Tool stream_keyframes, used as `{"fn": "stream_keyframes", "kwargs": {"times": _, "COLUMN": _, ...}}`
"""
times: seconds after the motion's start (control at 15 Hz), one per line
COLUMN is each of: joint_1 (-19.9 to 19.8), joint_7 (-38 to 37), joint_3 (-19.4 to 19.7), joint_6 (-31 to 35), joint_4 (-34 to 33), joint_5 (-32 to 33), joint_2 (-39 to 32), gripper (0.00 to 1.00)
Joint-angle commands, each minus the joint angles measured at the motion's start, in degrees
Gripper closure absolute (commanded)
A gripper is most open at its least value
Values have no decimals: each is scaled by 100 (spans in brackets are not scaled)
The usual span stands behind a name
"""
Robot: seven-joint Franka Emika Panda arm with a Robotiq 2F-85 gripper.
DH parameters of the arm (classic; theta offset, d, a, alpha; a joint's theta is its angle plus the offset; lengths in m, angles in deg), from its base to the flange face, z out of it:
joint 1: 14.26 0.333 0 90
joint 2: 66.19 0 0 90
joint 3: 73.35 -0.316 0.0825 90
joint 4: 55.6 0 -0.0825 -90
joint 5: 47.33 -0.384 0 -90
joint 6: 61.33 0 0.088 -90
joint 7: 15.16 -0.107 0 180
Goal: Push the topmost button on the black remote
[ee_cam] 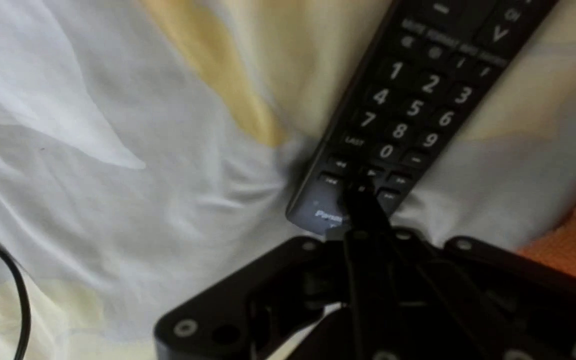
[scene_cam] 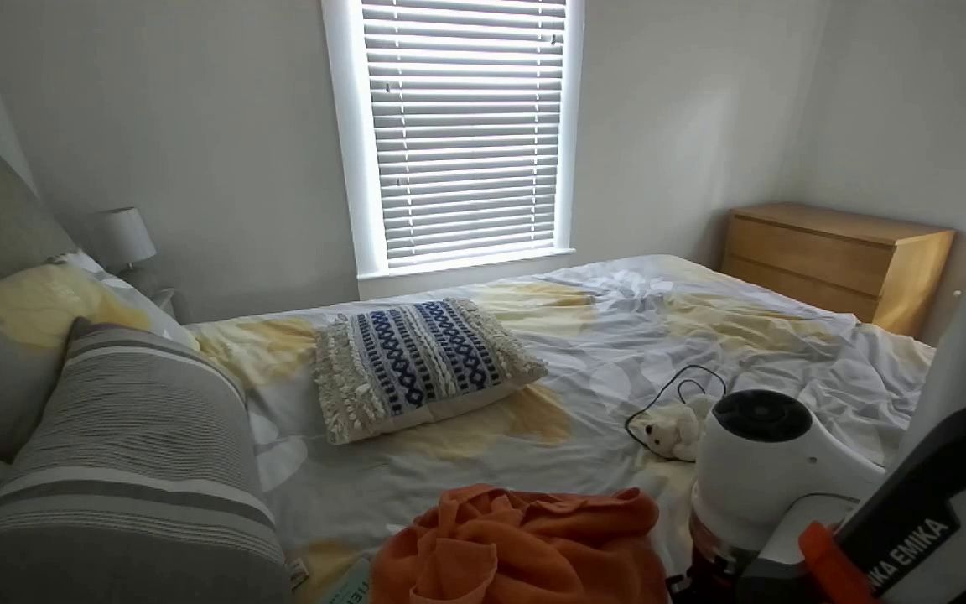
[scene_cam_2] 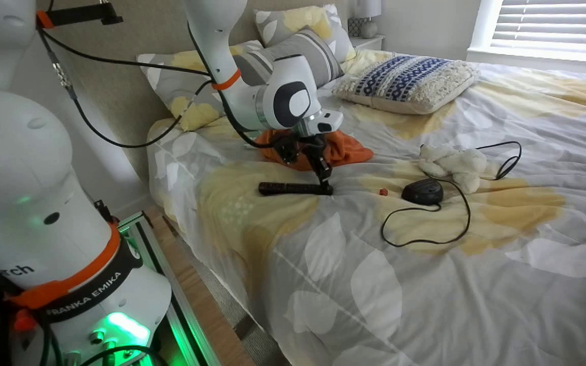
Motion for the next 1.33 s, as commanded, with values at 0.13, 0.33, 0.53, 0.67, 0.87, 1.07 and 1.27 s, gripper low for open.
{"fn": "stream_keyframes", "kwargs": {"times": 0.13, "joint_1": -564, "joint_7": 418, "joint_3": -755, "joint_6": -622, "joint_4": -134, "joint_5": -595, "joint_2": -251, "gripper": 100}}
{"fn": "stream_keyframes", "kwargs": {"times": 0.33, "joint_1": -690, "joint_7": 486, "joint_3": -882, "joint_6": -835, "joint_4": -225, "joint_5": -674, "joint_2": -286, "gripper": 100}}
{"fn": "stream_keyframes", "kwargs": {"times": 0.53, "joint_1": -1072, "joint_7": 868, "joint_3": -1270, "joint_6": -905, "joint_4": -319, "joint_5": -875, "joint_2": -351, "gripper": 100}}
{"fn": "stream_keyframes", "kwargs": {"times": 0.67, "joint_1": -1235, "joint_7": 1088, "joint_3": -1391, "joint_6": -962, "joint_4": -388, "joint_5": -999, "joint_2": -439, "gripper": 100}}
{"fn": "stream_keyframes", "kwargs": {"times": 0.87, "joint_1": -1501, "joint_7": 1409, "joint_3": -1578, "joint_6": -996, "joint_4": -470, "joint_5": -1142, "joint_2": -544, "gripper": 100}}
{"fn": "stream_keyframes", "kwargs": {"times": 1.07, "joint_1": -1690, "joint_7": 1668, "joint_3": -1723, "joint_6": -1042, "joint_4": -518, "joint_5": -1254, "joint_2": -599, "gripper": 100}}
{"fn": "stream_keyframes", "kwargs": {"times": 1.27, "joint_1": -1916, "joint_7": 1966, "joint_3": -1921, "joint_6": -1079, "joint_4": -588, "joint_5": -1387, "joint_2": -660, "gripper": 100}}
